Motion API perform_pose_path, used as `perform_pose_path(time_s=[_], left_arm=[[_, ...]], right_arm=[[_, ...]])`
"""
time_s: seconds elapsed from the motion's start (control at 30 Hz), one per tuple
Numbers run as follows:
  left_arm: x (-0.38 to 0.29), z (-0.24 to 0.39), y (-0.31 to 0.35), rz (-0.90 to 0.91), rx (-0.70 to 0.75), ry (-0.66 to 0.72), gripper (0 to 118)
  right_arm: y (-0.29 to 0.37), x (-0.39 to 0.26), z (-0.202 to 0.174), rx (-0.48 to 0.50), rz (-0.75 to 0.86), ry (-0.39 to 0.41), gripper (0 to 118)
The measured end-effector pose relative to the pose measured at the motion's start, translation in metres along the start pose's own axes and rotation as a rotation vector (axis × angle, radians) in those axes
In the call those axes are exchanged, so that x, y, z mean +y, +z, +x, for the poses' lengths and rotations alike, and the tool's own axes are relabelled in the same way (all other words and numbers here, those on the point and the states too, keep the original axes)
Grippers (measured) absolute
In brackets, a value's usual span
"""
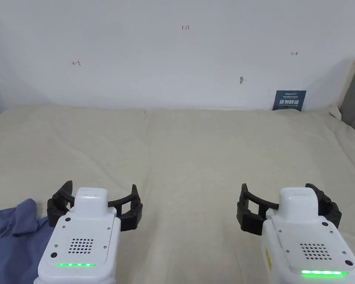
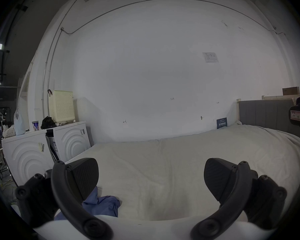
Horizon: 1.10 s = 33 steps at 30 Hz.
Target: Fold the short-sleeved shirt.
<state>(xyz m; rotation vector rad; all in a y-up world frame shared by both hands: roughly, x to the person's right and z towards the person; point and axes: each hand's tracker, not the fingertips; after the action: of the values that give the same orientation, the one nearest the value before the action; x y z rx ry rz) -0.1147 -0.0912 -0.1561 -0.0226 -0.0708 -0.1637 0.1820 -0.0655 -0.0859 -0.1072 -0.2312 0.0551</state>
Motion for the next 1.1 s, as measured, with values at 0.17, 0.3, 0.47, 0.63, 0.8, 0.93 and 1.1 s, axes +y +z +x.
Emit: perform_pose_path(time_s=[0.17, 0.3, 0.47, 0.63, 0.8, 0.93, 1.1], left_arm=[[-0.0005, -0.0015, -0.0005, -0.007, -0.005, 0.021, 118], [-0.0007, -0.0012, -0.0011, -0.002, -0.006, 0.015, 118], [-0.0001, -0.0008, -0.0013, 0.001, -0.009, 0.001, 118], [0.0, 0.0, -0.002, 0.003, -0.004, -0.006, 118], [0.001, 0.0009, -0.0012, 0.01, -0.007, -0.003, 118], [0.0009, 0.0006, -0.0006, 0.014, -0.002, -0.003, 118], [0.0028, -0.0011, -0.0011, 0.002, -0.007, 0.011, 118]], right_arm=[[-0.0004, 0.0005, -0.0013, 0.001, -0.003, -0.001, 111], [-0.0007, 0.0004, -0.0016, 0.004, -0.004, 0.004, 111], [-0.0006, 0.0008, -0.0013, -0.003, 0.003, 0.005, 111], [-0.0006, 0.0018, -0.0011, -0.003, 0.003, 0.006, 111], [-0.0001, 0.0029, -0.0014, -0.002, 0.005, 0.004, 111], [0.0004, 0.0037, -0.0013, -0.004, 0.006, 0.005, 111], [0.0007, 0.005, -0.0009, -0.007, 0.007, 0.002, 111]])
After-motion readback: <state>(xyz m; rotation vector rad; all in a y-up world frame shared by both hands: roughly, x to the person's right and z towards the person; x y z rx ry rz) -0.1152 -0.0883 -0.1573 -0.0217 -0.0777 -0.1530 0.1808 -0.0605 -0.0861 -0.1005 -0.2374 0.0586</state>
